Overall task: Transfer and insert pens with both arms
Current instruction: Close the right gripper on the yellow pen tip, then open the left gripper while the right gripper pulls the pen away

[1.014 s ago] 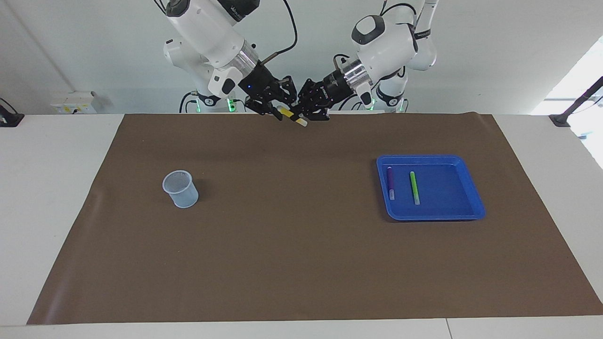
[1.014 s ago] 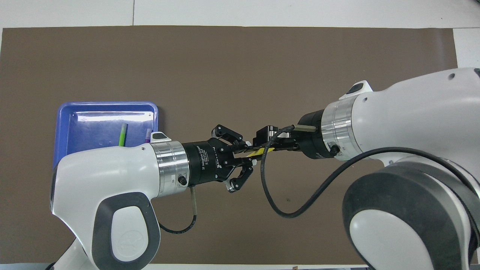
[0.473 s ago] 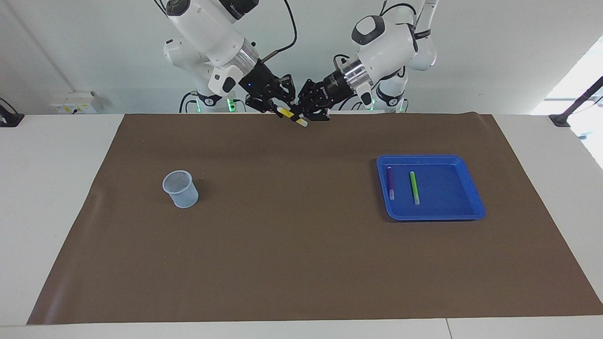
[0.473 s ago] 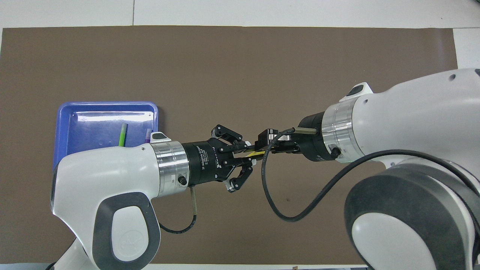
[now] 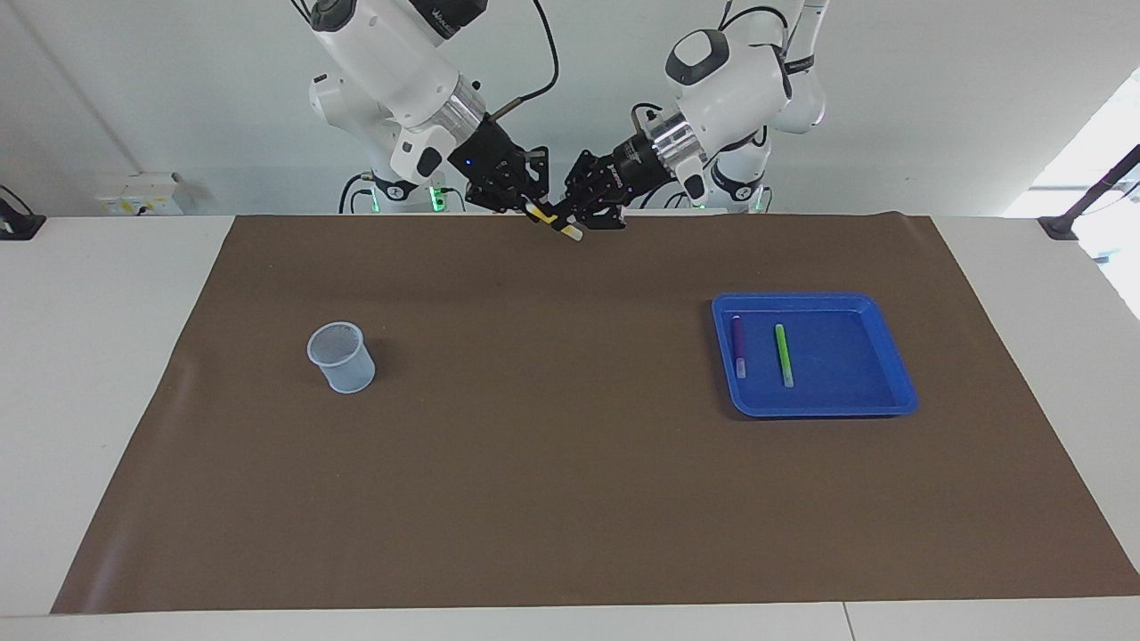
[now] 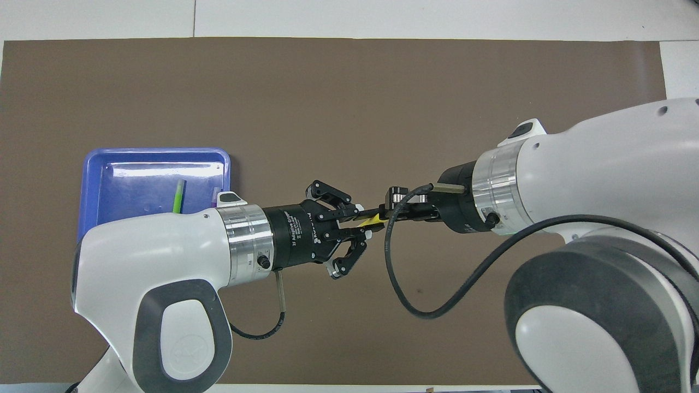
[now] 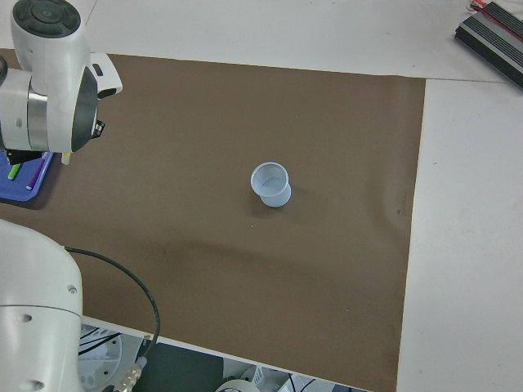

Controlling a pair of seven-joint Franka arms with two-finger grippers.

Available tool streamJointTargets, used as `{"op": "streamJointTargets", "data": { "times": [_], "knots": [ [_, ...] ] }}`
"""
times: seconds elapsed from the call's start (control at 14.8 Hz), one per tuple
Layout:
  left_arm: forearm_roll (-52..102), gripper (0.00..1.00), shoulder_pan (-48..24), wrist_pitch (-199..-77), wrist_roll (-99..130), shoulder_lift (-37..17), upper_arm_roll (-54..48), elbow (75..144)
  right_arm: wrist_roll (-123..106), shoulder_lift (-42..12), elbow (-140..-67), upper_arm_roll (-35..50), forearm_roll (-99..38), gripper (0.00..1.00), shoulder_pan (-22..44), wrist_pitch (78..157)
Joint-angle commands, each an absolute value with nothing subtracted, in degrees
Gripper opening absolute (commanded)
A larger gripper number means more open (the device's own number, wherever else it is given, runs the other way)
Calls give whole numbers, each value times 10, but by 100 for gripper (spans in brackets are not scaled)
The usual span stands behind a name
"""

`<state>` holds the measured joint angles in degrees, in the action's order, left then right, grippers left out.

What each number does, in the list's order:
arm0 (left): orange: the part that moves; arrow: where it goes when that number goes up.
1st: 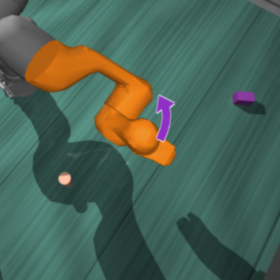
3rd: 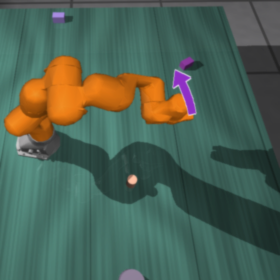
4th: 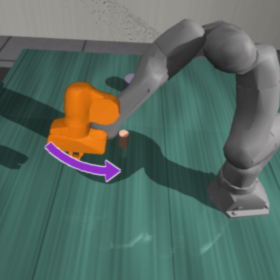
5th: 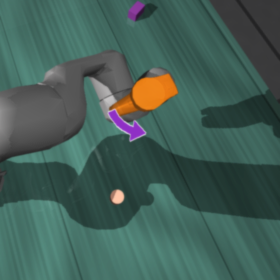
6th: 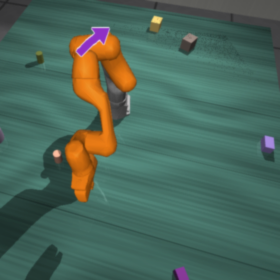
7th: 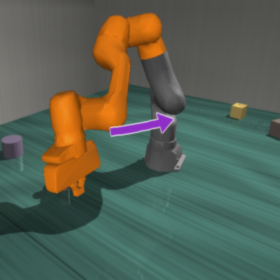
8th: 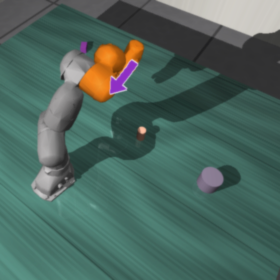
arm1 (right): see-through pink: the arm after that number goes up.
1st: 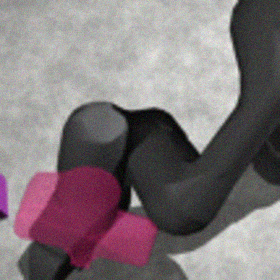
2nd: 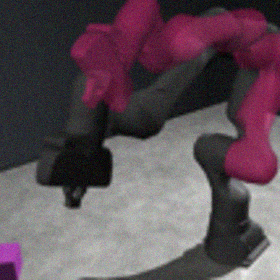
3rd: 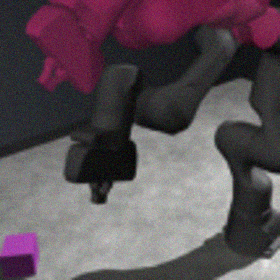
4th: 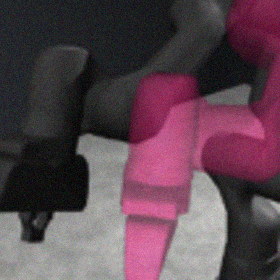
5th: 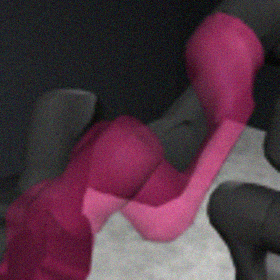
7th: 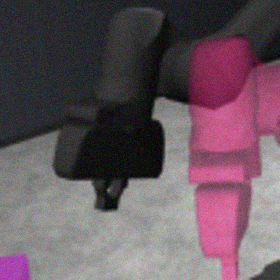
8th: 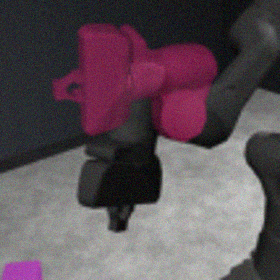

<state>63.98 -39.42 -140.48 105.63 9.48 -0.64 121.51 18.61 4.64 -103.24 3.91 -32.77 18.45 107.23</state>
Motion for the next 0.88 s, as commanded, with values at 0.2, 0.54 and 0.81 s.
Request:
{"op": "streamJointTargets", "data": {
  "times": [0.2, 0.54, 0.81],
  "knots": [
    [650, 94, -407, -1423, 1051, 110, -2, 1232, 189, 53, -1037, 40, -328, 0, 180, 1078],
    [650, 100, -409, -1421, 1052, 115, -1, 1239, 177, 54, -1043, 40, -291, 0, 157, 1071],
    [650, 100, -402, -1419, 1054, 119, -1, 1245, 137, 59, -1058, 40, -181, 0, 130, 1069]
  ]
}}
